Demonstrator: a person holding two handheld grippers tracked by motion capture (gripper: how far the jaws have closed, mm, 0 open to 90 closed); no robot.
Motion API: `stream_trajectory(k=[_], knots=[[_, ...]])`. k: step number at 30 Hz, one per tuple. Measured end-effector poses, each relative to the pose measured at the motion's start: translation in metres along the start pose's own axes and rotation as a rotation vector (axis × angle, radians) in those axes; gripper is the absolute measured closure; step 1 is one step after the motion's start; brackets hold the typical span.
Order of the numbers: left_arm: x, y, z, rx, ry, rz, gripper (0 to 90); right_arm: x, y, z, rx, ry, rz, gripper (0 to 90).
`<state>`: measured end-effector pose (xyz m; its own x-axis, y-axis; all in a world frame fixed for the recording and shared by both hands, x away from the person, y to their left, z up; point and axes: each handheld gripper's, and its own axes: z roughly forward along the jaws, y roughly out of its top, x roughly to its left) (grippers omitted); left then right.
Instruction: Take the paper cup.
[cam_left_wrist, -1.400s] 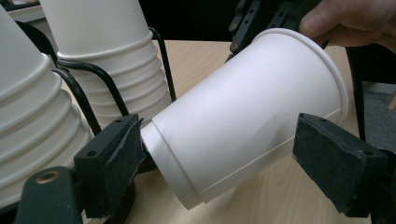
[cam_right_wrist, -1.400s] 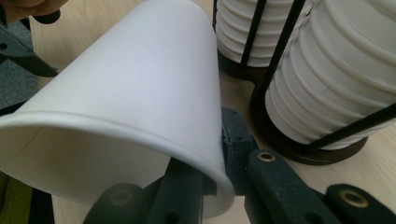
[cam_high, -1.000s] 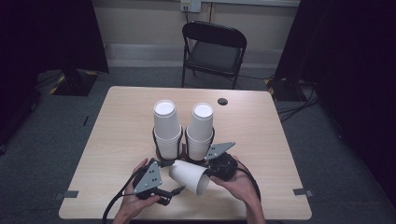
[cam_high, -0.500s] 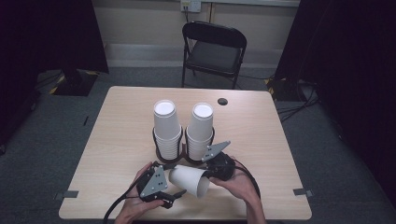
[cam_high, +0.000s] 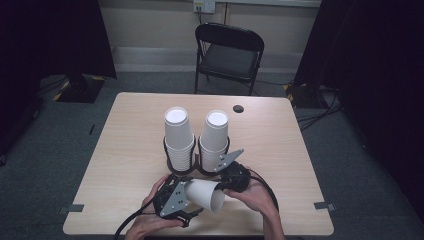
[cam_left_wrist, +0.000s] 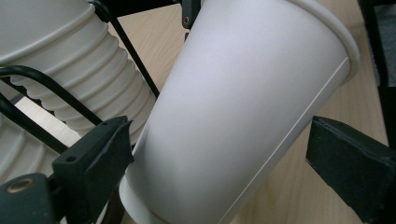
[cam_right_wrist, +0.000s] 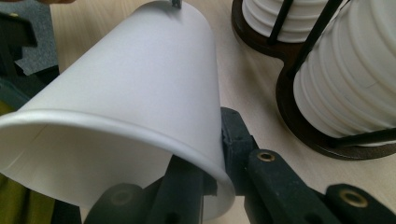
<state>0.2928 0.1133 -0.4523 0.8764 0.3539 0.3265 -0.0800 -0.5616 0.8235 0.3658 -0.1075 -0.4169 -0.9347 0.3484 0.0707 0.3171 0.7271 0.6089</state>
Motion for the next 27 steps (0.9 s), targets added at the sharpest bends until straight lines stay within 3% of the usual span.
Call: stream_trajectory(k=[6,9,14,19,24,25,27], knots=[[-0.007,0.004,0.011,0.033,0.006,0.031,0.5,-0.002,0.004,0.004,0.012,0.022,0.006,86.7],[-0.009,0.006,0.013,0.022,-0.007,0.024,1.7,-0.003,0.003,0.005,0.005,0.035,0.012,87.1],[-0.013,0.011,0.021,0.033,0.023,0.053,0.0,-0.002,0.006,0.006,-0.011,0.041,0.023,87.4],[-0.012,0.012,0.024,0.0,0.028,0.016,0.0,-0.003,0.005,0.003,-0.035,0.051,0.077,87.7],[-0.014,0.016,0.027,-0.011,0.021,0.037,3.3,-0.004,0.004,0.007,-0.05,0.068,0.094,88.0],[-0.015,0.017,0.028,-0.026,0.02,0.035,4.4,-0.004,0.005,0.008,-0.041,0.066,0.093,88.2],[-0.016,0.02,0.029,-0.012,0.022,0.051,4.0,-0.003,0.006,0.012,-0.019,0.075,0.104,87.5]])
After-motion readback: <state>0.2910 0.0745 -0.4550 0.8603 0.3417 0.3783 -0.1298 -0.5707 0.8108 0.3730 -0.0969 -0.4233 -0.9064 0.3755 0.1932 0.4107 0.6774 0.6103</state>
